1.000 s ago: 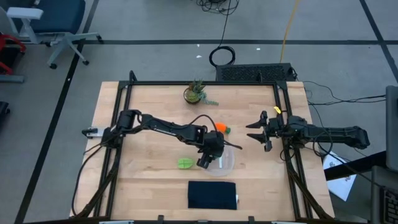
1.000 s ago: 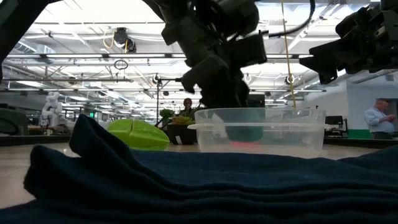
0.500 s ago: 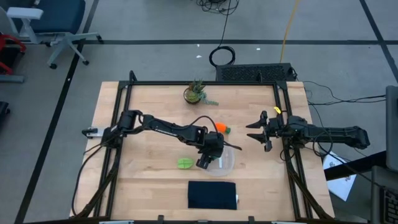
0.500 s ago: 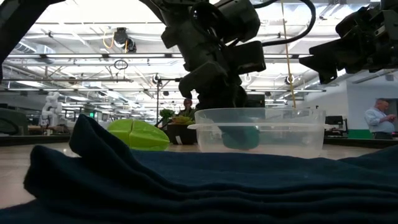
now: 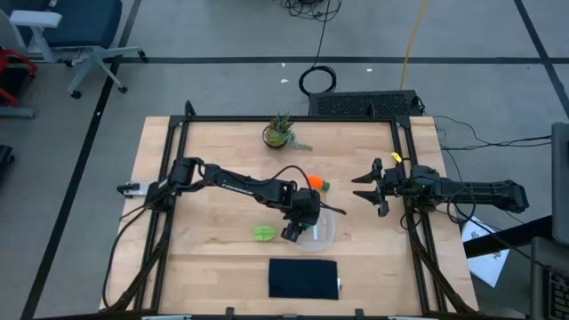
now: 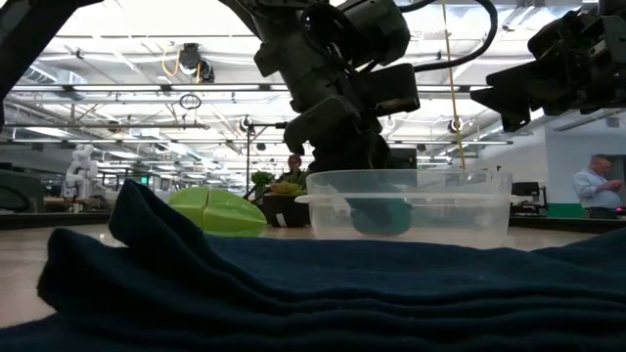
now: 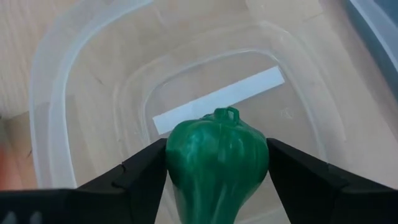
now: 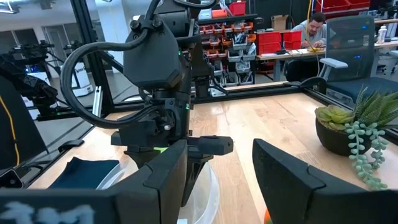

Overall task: Pick and placing Produce into tupperware
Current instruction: Put the green bell pepper into the transparent container, then put the orange carrot into the transparent container

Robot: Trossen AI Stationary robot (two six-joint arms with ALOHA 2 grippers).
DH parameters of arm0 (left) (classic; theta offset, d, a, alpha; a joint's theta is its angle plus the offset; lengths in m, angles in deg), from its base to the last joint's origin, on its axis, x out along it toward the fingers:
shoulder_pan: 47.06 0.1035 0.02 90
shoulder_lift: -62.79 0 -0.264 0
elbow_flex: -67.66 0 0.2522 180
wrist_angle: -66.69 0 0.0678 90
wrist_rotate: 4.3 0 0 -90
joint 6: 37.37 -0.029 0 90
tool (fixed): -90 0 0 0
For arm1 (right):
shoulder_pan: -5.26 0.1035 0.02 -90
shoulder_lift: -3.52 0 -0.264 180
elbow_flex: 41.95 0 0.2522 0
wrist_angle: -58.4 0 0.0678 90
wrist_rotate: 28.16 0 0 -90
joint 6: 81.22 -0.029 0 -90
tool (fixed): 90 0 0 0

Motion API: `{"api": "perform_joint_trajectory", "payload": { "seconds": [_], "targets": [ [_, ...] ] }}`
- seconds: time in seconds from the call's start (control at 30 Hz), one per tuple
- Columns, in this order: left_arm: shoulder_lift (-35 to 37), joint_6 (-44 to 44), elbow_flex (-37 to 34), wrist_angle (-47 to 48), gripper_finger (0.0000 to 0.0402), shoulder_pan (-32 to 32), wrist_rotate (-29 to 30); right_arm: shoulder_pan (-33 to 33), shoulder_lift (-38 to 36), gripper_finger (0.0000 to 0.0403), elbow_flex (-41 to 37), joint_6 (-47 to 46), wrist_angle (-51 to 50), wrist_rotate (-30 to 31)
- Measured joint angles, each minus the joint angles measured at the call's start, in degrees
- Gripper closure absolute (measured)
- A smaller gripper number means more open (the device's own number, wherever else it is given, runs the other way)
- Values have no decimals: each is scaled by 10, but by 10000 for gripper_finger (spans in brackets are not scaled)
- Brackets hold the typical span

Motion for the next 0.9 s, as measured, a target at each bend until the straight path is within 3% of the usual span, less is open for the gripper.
{"api": "perform_joint_trajectory", "payload": {
  "seconds": [0.33, 0.67, 0.8, 0.9],
  "targets": [
    [16, -5, 0, 3, 131, 0, 4, 0, 0, 227, 0, 0, 0, 0],
    [110, -43, 0, 59, 132, 4, 47, 0, 5, 227, 0, 0, 1, 0],
    [146, -32, 0, 79, 163, 12, 50, 0, 6, 227, 0, 0, 1, 0],
    [168, -30, 0, 97, 216, 16, 50, 0, 6, 227, 0, 1, 2, 0]
  ]
}}
